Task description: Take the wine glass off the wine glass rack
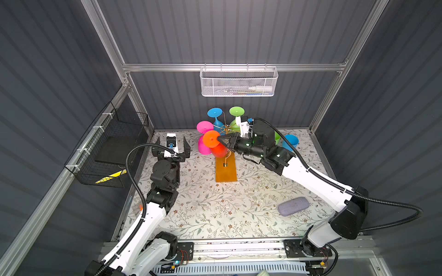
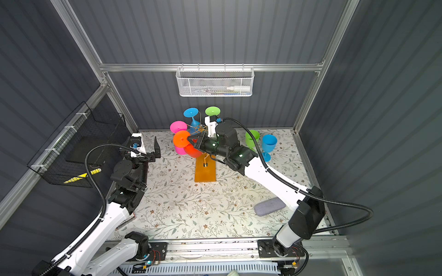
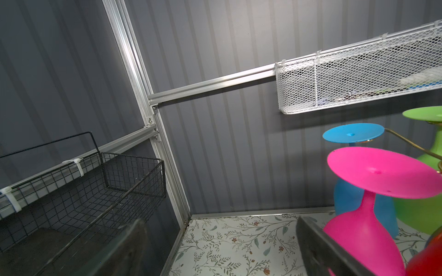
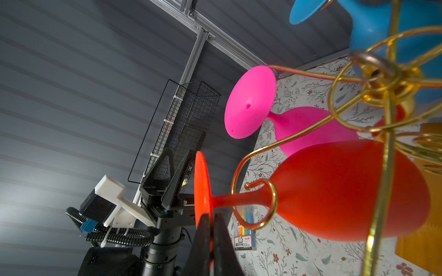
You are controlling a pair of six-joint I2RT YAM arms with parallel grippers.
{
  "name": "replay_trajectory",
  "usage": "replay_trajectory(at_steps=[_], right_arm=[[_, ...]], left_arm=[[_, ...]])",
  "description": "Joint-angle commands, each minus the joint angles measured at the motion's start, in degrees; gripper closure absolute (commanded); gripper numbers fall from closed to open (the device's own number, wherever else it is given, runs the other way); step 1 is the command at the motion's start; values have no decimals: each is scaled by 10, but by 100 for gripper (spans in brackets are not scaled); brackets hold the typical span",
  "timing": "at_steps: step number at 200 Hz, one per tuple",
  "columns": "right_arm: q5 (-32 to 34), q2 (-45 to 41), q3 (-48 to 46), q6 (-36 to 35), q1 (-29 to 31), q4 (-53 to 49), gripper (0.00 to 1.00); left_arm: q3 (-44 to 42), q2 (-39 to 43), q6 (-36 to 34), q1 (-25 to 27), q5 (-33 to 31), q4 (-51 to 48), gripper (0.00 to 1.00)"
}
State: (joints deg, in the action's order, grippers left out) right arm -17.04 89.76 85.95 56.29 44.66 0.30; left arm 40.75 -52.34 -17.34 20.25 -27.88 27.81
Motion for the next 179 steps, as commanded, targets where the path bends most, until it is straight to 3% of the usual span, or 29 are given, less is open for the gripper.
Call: replay_trajectory(at_steps=[1, 179], right_arm=[[-7, -2, 17, -14, 6, -1, 100], [9, 31, 50, -26, 13, 4, 100]], left_arm=[[-4, 7, 9, -3, -1, 0, 1], [-5, 9, 10, -3, -2, 0, 0]])
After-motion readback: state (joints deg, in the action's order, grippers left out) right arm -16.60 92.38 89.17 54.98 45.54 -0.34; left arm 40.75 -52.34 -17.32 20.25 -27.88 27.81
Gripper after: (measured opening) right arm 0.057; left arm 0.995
